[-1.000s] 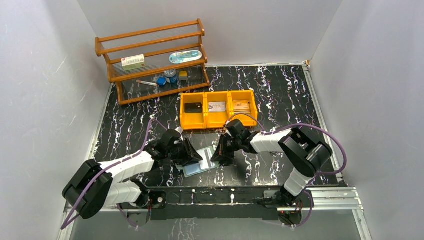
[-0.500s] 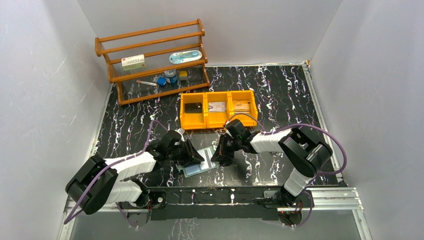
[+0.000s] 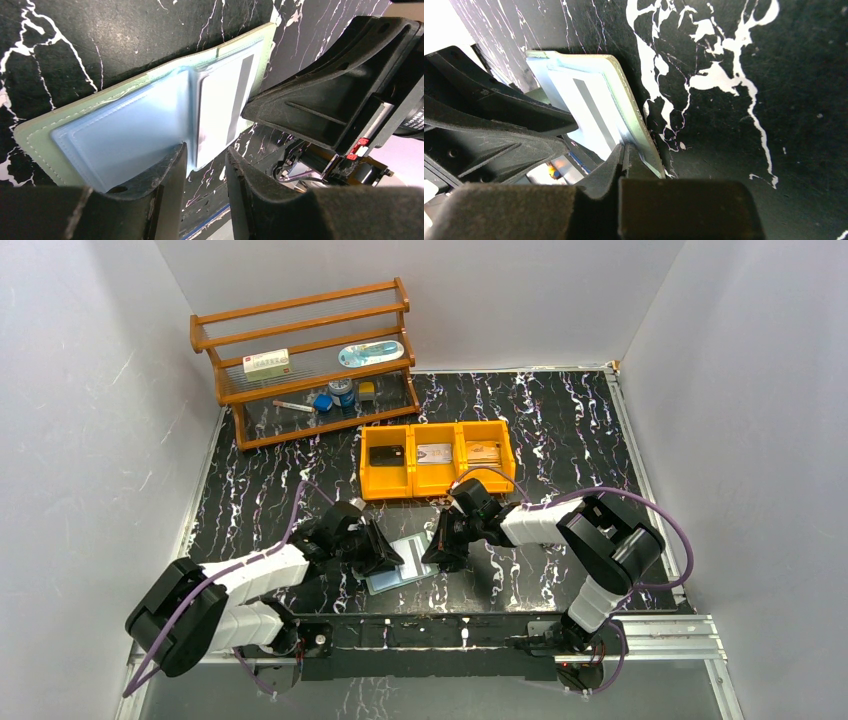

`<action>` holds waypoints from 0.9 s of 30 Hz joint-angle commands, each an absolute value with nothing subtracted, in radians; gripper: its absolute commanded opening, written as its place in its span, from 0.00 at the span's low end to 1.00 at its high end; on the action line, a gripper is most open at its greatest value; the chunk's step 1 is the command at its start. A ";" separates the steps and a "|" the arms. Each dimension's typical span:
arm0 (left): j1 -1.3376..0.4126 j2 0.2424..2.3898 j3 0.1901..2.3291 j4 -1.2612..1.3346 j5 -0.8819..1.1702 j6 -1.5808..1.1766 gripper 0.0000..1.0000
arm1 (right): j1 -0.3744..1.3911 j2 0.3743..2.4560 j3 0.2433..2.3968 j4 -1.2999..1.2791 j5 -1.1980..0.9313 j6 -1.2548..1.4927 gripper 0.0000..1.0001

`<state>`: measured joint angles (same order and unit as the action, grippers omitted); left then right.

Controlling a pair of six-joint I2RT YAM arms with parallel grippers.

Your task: Take the credit cards out of the card holder

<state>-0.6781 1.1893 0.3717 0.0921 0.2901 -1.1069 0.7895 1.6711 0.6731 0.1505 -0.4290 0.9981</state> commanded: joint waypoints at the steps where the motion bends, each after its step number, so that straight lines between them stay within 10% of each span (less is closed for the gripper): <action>1: -0.683 1.198 0.388 0.112 0.313 -1.097 0.33 | 0.801 1.712 0.664 0.094 -0.356 0.981 0.00; 27: -0.683 1.252 0.309 0.481 0.454 -1.175 0.16 | 0.802 1.723 0.655 0.139 -0.392 0.991 0.00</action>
<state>-0.6716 1.2392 0.3065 0.2794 0.3447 -1.1301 0.7845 1.6726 0.6731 0.1520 -0.4362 0.9989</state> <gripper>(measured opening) 0.168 0.021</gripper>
